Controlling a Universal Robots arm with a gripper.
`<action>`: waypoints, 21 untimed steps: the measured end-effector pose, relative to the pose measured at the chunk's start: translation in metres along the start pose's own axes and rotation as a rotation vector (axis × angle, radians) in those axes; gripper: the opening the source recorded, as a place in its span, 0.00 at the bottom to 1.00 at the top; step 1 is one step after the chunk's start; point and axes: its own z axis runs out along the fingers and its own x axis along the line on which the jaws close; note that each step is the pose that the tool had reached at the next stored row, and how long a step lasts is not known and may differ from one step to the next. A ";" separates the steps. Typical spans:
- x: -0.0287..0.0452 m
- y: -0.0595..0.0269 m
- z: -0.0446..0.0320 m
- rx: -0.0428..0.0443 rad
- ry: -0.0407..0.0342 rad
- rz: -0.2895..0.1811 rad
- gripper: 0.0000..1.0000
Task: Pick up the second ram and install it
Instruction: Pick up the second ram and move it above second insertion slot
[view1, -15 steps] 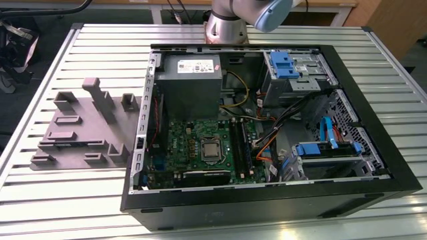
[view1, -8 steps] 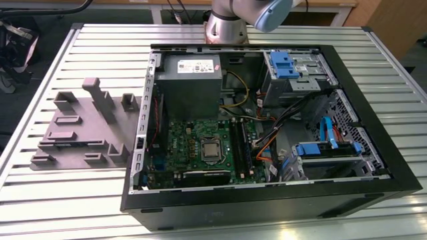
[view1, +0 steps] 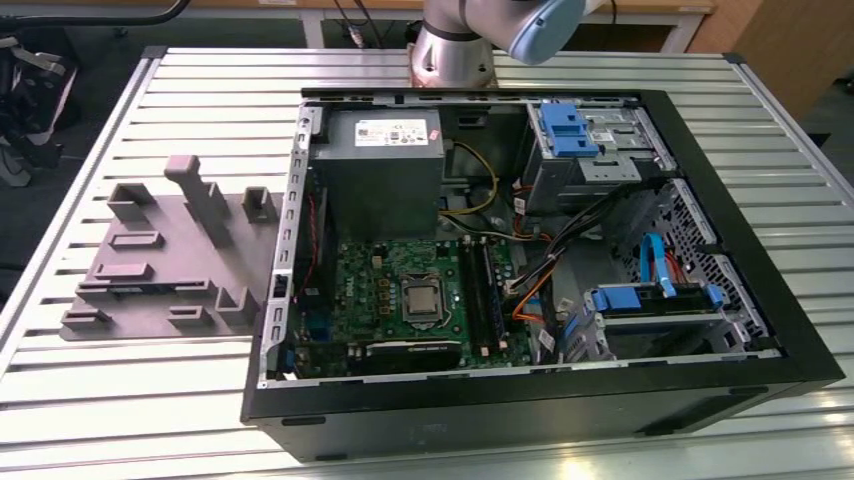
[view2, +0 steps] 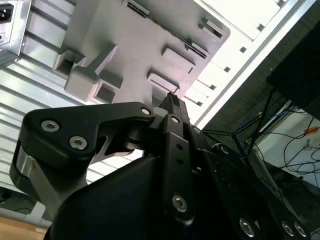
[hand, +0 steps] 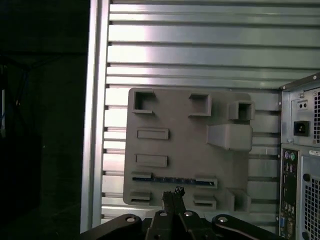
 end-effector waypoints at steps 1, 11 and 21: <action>0.0001 0.0000 0.0000 0.0003 0.0005 -0.013 0.11; 0.0006 0.0000 0.0001 0.0025 0.0034 -0.094 0.11; 0.0007 0.0000 0.0007 0.0049 0.0065 -0.180 0.11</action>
